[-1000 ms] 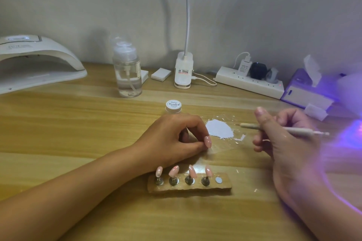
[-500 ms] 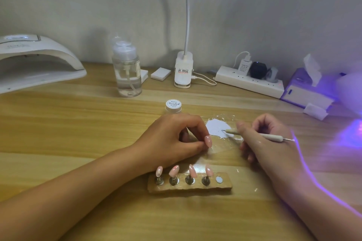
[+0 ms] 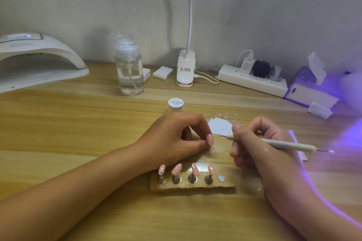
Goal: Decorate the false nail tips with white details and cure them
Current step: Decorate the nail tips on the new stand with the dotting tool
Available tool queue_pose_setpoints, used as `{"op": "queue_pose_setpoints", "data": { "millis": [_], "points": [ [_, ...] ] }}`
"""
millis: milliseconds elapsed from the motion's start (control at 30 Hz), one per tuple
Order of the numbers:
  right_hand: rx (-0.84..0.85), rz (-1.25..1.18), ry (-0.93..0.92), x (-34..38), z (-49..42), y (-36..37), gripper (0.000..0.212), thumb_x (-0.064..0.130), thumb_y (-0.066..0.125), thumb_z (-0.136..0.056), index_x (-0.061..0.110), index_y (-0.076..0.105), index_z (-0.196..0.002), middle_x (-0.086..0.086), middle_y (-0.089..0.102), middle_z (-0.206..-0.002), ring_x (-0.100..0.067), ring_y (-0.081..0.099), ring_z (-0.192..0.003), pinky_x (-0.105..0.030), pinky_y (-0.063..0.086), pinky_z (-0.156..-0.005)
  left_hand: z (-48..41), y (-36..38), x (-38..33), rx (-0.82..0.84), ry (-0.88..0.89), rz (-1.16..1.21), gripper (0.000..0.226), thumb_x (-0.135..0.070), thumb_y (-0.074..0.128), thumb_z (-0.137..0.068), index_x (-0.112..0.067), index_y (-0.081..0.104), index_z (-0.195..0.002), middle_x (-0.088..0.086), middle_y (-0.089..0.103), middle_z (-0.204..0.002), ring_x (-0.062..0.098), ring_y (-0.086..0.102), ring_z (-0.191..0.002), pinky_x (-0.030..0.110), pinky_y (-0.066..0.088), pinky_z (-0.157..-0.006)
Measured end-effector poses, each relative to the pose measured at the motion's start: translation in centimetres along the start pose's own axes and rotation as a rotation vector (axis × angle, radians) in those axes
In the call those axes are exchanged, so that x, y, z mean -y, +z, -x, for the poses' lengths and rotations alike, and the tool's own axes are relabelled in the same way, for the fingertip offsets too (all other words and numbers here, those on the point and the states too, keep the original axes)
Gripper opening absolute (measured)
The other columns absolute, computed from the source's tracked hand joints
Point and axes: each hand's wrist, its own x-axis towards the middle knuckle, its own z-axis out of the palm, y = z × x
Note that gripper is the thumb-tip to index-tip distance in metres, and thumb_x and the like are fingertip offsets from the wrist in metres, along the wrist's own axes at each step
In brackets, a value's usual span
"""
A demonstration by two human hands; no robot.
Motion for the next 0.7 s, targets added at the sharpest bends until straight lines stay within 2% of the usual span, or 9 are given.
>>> {"op": "queue_pose_setpoints", "data": {
  "millis": [100,200,300,700],
  "points": [
    [0.05,0.042,0.0,0.03,0.09,0.14,0.04,0.013,0.066,-0.091,0.023,0.05,-0.055,-0.013,0.065,-0.054,-0.013,0.055,-0.044,-0.019,0.045,-0.045,-0.01,0.04,-0.05,-0.004,0.001,-0.006,0.015,-0.015,0.078,-0.081,-0.028,0.071,-0.08,-0.021,0.068,-0.081,0.003,0.055,-0.056,0.012,0.039,-0.057],
    [0.076,0.069,-0.008,0.08,0.23,0.36,0.036,0.016,0.067,-0.091,0.02,0.05,-0.06,-0.014,0.068,-0.059,-0.014,0.06,-0.048,-0.019,0.048,-0.048,-0.02,0.05,-0.07,-0.011,0.01,-0.011,0.016,-0.013,0.078,-0.08,-0.027,0.07,-0.079,-0.021,0.067,-0.08,0.004,0.055,-0.056,0.012,0.039,-0.057],
    [0.076,0.079,-0.011,0.08,0.24,0.44,0.03,0.017,0.067,-0.092,0.009,0.048,-0.07,-0.014,0.07,-0.062,-0.015,0.064,-0.051,-0.019,0.05,-0.051,-0.05,0.04,-0.05,-0.012,0.019,-0.019,0.017,-0.014,0.078,-0.08,-0.029,0.07,-0.079,-0.022,0.067,-0.079,0.005,0.056,-0.057,0.014,0.041,-0.058],
    [0.048,0.111,-0.01,0.18,0.22,0.51,0.029,0.016,0.067,-0.092,0.008,0.049,-0.071,-0.014,0.07,-0.061,-0.016,0.065,-0.051,-0.019,0.051,-0.051,-0.12,0.05,0.02,-0.015,0.033,-0.032,0.016,-0.017,0.078,-0.081,-0.03,0.07,-0.079,-0.024,0.065,-0.077,0.006,0.056,-0.058,0.013,0.04,-0.057]
  ]
}}
